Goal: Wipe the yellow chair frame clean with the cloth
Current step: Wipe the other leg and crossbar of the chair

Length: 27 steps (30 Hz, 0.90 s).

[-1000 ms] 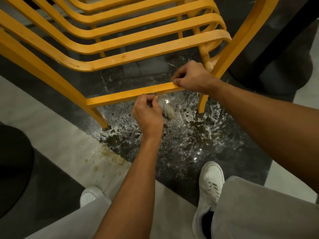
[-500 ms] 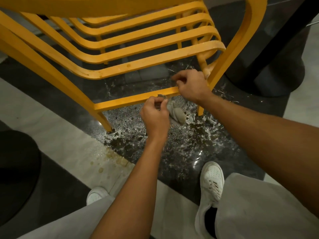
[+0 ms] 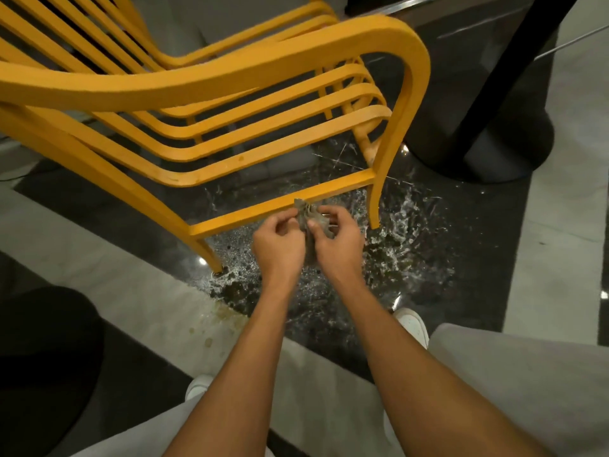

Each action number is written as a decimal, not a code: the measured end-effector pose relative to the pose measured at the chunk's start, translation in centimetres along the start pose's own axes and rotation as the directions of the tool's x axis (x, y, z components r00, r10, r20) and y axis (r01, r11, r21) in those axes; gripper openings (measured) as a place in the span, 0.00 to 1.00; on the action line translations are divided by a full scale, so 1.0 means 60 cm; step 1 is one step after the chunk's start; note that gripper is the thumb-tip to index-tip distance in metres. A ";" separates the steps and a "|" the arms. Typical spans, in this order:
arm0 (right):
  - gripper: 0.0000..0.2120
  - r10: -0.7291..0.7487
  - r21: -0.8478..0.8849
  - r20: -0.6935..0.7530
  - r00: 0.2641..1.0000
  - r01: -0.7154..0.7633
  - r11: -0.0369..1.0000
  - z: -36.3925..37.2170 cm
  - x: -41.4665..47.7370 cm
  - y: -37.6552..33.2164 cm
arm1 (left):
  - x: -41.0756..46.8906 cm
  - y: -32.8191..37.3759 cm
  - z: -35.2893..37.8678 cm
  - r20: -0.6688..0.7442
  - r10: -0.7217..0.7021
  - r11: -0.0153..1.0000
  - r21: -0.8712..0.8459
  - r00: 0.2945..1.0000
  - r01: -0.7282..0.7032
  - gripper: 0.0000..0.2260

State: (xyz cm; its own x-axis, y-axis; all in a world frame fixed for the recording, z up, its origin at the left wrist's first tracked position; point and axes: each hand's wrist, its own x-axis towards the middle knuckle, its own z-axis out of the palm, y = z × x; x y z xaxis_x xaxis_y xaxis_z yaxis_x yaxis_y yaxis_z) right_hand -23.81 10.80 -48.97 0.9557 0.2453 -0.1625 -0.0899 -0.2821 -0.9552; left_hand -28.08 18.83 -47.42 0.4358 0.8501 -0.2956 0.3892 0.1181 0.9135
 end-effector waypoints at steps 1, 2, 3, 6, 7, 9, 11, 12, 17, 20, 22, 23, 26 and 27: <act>0.10 0.008 0.005 -0.033 0.999 -0.008 1.000 -0.002 0.005 0.000 | 0.002 0.000 0.001 -0.007 0.006 1.000 0.019 1.000 -0.006 0.07; 0.10 0.021 0.035 -0.063 0.998 -0.019 0.999 -0.005 0.010 0.000 | 0.004 0.001 0.004 -0.009 -0.001 1.000 0.017 1.000 0.001 0.08; 0.10 0.029 0.079 -0.091 0.995 -0.022 0.997 -0.009 0.014 -0.001 | 0.004 0.004 0.008 0.004 -0.025 1.000 0.006 1.000 0.025 0.12; 0.10 0.016 0.164 -0.179 0.984 0.013 0.986 -0.022 0.026 0.001 | 0.009 0.009 0.023 0.065 -0.086 0.996 0.032 0.994 0.084 0.17; 0.09 0.015 0.172 -0.196 0.980 0.019 0.985 -0.023 0.029 0.005 | 0.011 0.009 0.028 0.068 -0.084 0.995 0.063 0.994 0.080 0.14; 0.05 0.019 0.163 -0.198 0.980 0.013 0.987 -0.020 0.034 0.016 | 0.014 0.009 0.038 0.058 -0.091 0.992 0.090 0.994 0.085 0.06; 0.03 0.031 0.125 -0.148 0.988 -0.012 0.992 -0.012 0.041 0.034 | 0.018 0.006 0.046 0.046 -0.112 0.993 0.051 0.993 0.109 0.02; 0.04 0.025 0.099 -0.106 0.994 -0.014 0.995 -0.006 0.043 0.041 | 0.020 0.005 0.049 0.046 -0.118 0.993 0.026 0.992 0.117 0.02; 0.12 0.105 0.105 0.065 0.992 -0.111 0.988 0.009 0.049 0.057 | 0.022 0.008 0.050 0.087 -0.143 0.989 0.054 0.986 0.139 0.03; 0.12 0.152 0.130 0.059 0.987 -0.158 0.979 0.013 0.057 0.063 | 0.026 0.010 0.038 0.070 -0.067 0.961 0.272 0.995 0.046 0.06; 0.12 0.164 0.145 0.013 0.986 -0.164 0.976 0.020 0.058 0.066 | 0.033 0.011 0.026 0.064 0.098 0.868 0.483 0.993 -0.116 0.06; 0.13 0.159 0.158 -0.013 0.987 -0.155 0.975 0.023 0.058 0.068 | 0.036 0.012 0.021 0.071 0.186 0.817 0.543 0.980 -0.194 0.07; 0.13 0.092 0.189 -0.078 0.993 -0.076 0.979 0.033 0.067 0.074 | 0.061 0.010 0.019 0.140 0.398 0.709 0.581 0.907 -0.401 0.07; 0.13 0.060 0.186 -0.114 0.992 -0.038 0.982 0.035 0.072 0.077 | 0.071 0.012 0.022 0.173 0.436 0.679 0.581 0.883 -0.449 0.07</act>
State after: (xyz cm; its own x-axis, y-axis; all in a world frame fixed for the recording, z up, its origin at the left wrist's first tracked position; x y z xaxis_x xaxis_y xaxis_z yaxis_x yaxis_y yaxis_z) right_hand -20.68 12.52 -54.60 0.9744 0.1207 -0.1899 -0.1765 -0.1133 -0.9778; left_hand -24.86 21.84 -48.38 0.6949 0.7137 0.0886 0.5404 -0.5995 0.5904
